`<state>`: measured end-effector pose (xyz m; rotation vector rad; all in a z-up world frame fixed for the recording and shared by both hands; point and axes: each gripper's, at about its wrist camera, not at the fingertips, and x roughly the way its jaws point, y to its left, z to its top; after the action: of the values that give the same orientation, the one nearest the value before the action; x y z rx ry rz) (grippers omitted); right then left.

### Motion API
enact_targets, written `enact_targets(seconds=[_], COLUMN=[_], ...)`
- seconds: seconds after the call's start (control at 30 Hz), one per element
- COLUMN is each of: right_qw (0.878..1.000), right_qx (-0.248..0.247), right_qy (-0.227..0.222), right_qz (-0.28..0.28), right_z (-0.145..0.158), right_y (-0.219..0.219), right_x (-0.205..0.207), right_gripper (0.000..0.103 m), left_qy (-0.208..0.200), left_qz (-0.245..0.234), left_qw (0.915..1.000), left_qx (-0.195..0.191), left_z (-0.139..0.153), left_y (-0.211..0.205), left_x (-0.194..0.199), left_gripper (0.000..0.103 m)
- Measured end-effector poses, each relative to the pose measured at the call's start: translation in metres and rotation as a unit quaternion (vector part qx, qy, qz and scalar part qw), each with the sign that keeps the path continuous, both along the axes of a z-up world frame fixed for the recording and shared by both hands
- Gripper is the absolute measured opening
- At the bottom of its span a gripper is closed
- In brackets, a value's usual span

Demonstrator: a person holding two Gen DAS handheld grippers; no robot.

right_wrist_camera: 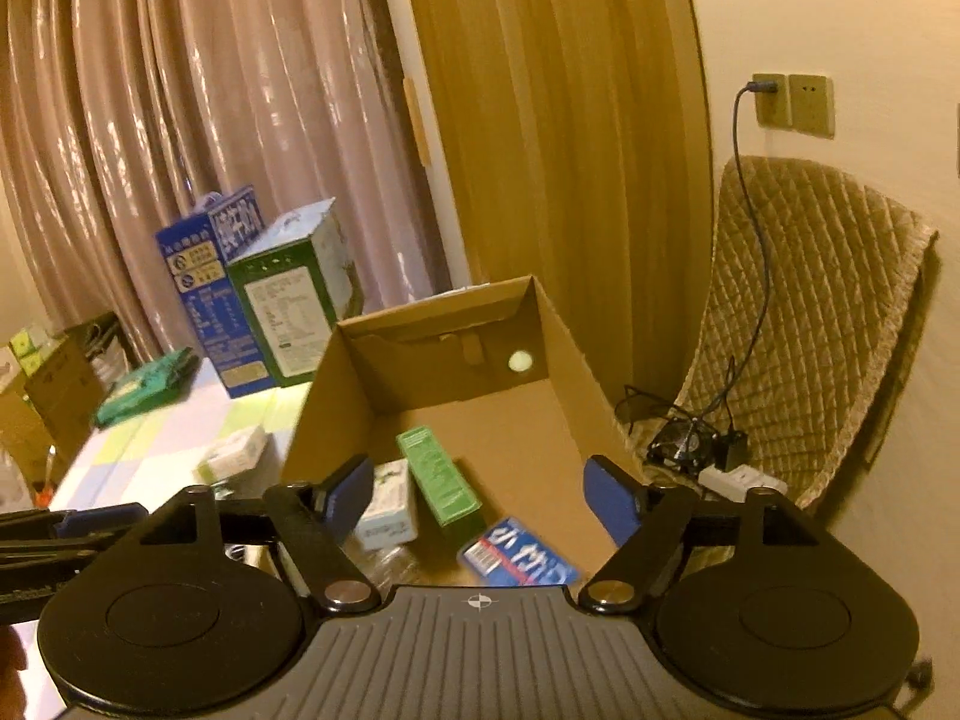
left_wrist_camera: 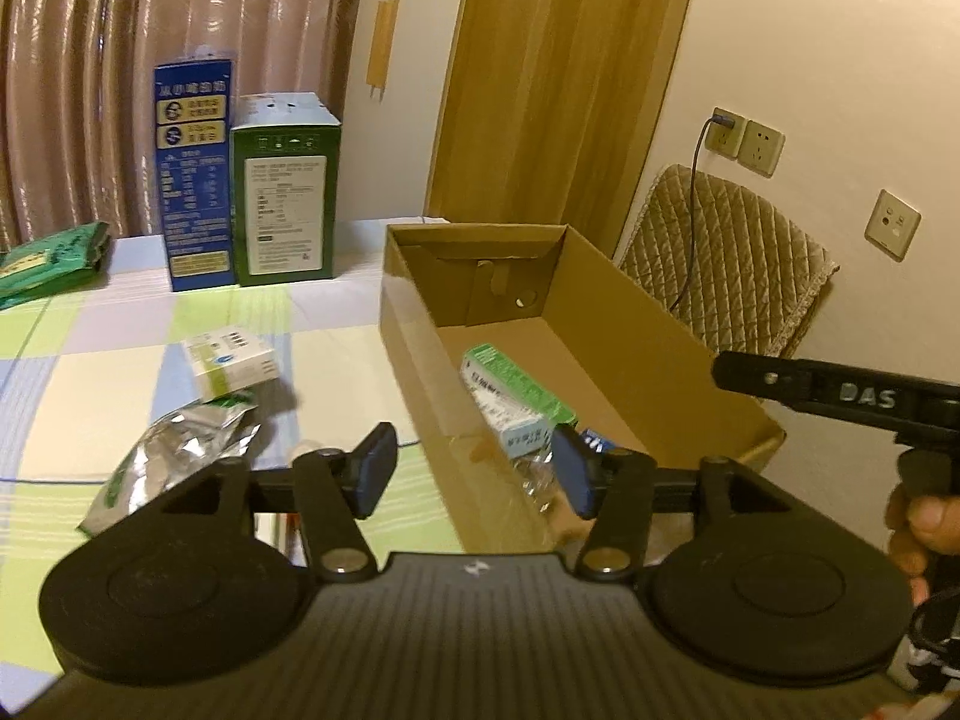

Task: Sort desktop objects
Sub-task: 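Move both tools back toward the spoon and plug on the table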

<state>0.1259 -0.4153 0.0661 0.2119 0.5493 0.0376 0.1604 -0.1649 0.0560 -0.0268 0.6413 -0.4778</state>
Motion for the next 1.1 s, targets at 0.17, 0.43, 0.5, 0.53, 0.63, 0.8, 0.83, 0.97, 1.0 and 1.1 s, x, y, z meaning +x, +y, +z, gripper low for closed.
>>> enact_targets(seconds=[0.17,0.43,0.5,0.53,0.63,0.8,0.83,0.97,1.0,1.1], right_qw=[1.000,0.998,0.997,0.997,0.996,0.993,0.993,0.990,0.989,0.986], right_qx=[0.015,0.021,0.017,0.014,0.009,-0.014,-0.016,-0.032,-0.037,-0.053], right_qy=[0.002,0.028,0.035,0.036,0.041,0.043,0.043,0.045,0.045,0.047], right_qz=[0.019,0.055,0.066,0.071,0.083,0.109,0.112,0.129,0.133,0.149], right_z=[0.002,-0.011,-0.014,-0.015,-0.017,-0.023,-0.025,-0.033,-0.036,-0.044], right_y=[0.025,0.073,0.085,0.091,0.106,0.130,0.133,0.146,0.149,0.160], right_x=[-0.040,-0.084,-0.091,-0.094,-0.099,-0.103,-0.103,-0.099,-0.098,-0.090], right_gripper=[0.091,0.098,0.099,0.099,0.101,0.101,0.101,0.101,0.101,0.100], left_qy=[-0.005,-0.014,-0.015,-0.013,-0.011,-0.009,-0.008,-0.006,-0.003,0.003], left_qz=[0.014,0.062,0.073,0.078,0.094,0.107,0.106,0.106,0.105,0.103], left_qw=[0.9997,0.9965,0.9948,0.9942,0.9924,0.9911,0.9913,0.9917,0.9919,0.9922], left_qx=[0.021,0.055,0.069,0.073,0.078,0.079,0.077,0.072,0.071,0.070], left_z=[0.000,-0.004,-0.005,-0.005,-0.006,-0.007,-0.007,-0.009,-0.010,-0.014], left_y=[0.029,0.092,0.106,0.113,0.134,0.157,0.159,0.170,0.172,0.176], left_x=[-0.033,-0.079,-0.086,-0.088,-0.094,-0.100,-0.100,-0.095,-0.093,-0.084], left_gripper=[0.075,0.102,0.102,0.102,0.102,0.102,0.102,0.102,0.102,0.102])
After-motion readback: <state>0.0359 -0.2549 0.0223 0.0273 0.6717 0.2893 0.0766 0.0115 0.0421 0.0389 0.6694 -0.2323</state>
